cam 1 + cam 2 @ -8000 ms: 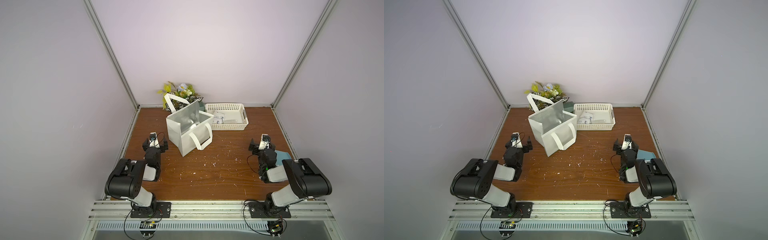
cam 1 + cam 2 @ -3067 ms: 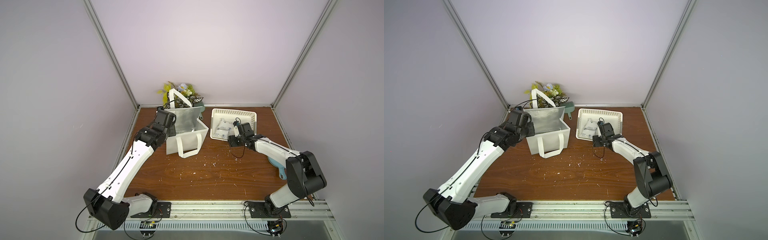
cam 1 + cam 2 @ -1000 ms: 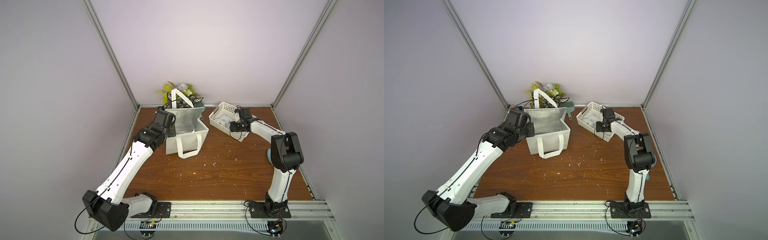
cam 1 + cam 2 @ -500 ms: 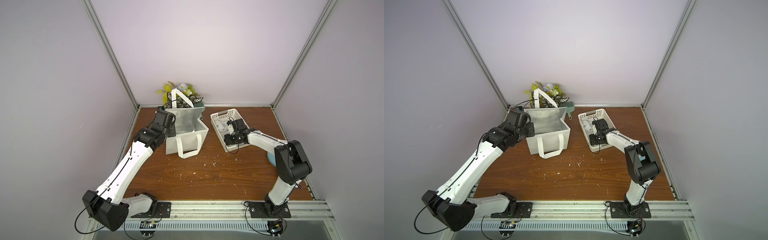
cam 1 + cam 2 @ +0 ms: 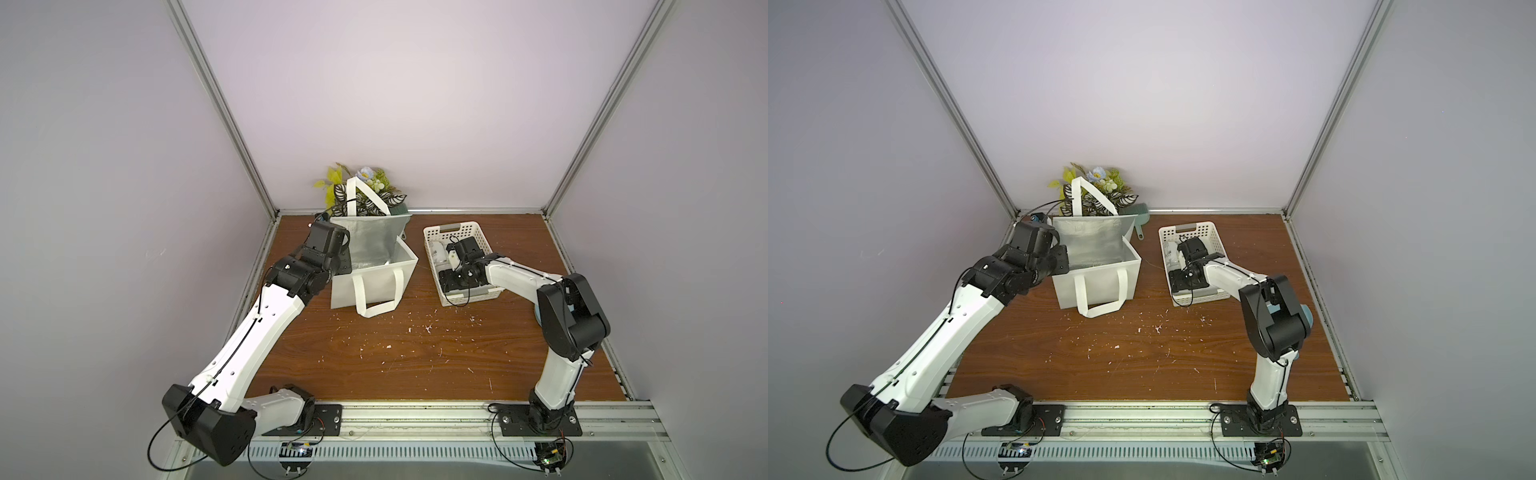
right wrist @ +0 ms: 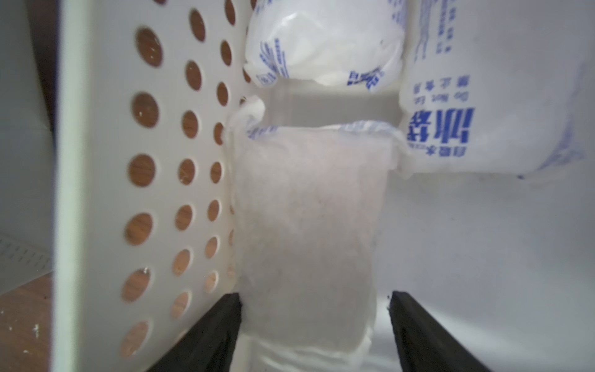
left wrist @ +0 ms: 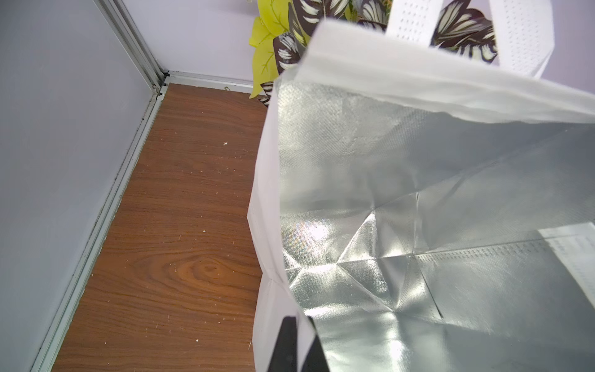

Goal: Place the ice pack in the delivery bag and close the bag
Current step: Pick up the ice pack from the bin.

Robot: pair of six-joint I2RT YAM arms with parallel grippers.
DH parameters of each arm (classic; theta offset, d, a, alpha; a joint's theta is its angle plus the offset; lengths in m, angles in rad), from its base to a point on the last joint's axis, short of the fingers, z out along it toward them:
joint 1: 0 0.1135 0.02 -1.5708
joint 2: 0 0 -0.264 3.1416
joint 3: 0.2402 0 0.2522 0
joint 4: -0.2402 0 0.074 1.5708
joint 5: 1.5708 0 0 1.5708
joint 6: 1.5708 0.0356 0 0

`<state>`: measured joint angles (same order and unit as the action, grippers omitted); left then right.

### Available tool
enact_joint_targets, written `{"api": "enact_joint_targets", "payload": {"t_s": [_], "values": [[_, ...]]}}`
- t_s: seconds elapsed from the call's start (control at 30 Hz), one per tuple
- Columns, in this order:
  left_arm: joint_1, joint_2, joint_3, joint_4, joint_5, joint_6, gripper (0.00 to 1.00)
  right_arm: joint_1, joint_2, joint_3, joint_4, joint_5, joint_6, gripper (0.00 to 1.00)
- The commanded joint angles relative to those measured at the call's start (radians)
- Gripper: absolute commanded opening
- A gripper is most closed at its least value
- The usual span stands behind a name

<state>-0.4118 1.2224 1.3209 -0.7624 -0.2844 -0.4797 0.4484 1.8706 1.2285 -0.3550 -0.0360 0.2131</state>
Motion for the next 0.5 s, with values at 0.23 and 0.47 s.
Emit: {"api": "enact_joint_targets", "payload": {"t_s": [0.23, 0.47], "values": [[0.008, -0.031, -0.028, 0.005, 0.055, 0.001, 0.01, 0.012, 0.098, 0.045, 0.002, 0.123, 0.016, 0.78], [0.008, -0.026, -0.031, 0.006, 0.078, 0.012, 0.0, 0.012, 0.094, 0.043, 0.028, 0.151, 0.03, 0.46]]}}
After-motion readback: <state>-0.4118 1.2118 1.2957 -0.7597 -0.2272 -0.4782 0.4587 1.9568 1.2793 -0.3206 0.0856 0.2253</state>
